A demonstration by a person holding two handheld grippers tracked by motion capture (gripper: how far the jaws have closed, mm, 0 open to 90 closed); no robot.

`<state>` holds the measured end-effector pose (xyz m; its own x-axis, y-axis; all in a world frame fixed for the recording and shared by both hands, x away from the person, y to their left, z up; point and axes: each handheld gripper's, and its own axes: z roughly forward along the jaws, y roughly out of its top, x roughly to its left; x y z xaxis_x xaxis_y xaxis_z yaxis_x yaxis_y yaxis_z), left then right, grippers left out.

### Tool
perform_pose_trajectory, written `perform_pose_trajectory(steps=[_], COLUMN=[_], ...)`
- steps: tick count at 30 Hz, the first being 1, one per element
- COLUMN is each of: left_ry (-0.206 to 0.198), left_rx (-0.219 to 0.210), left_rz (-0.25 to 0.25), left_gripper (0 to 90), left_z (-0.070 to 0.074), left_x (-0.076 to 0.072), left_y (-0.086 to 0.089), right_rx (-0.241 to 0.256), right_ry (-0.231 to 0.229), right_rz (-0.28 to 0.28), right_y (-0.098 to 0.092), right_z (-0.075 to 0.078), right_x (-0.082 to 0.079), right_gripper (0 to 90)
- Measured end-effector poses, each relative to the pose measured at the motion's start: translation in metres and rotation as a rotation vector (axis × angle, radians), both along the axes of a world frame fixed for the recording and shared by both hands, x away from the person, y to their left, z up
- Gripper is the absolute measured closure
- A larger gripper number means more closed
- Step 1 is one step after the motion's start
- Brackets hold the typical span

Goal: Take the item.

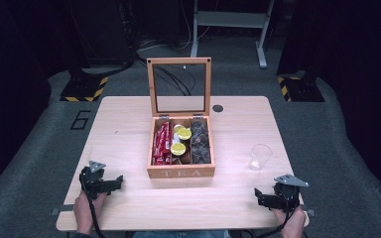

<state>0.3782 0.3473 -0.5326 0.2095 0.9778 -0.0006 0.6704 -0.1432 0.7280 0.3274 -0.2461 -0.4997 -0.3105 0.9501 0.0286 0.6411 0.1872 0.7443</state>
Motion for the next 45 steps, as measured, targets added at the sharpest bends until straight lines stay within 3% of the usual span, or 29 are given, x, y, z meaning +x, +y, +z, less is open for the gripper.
perform_pose_trajectory(steps=[16,25,45], left_ry=[0.000,-0.001,-0.001], left_rx=[-0.001,-0.003,-0.002], left_rz=[0.002,0.003,0.002], left_gripper=[0.3,0.3,0.3], left_z=[0.000,0.000,0.000], left_x=[0.000,0.000,0.000], left_y=[0.000,0.000,0.000], right_rx=[0.014,0.005,-0.011], right_ry=[-0.033,-0.047,-0.073], right_rz=[0.078,0.143,0.231], right_y=[0.027,0.050,0.080], right_z=[0.022,0.032,0.058], right_x=[0.007,0.018,0.041], right_gripper=[4.4,4.7,5.7])
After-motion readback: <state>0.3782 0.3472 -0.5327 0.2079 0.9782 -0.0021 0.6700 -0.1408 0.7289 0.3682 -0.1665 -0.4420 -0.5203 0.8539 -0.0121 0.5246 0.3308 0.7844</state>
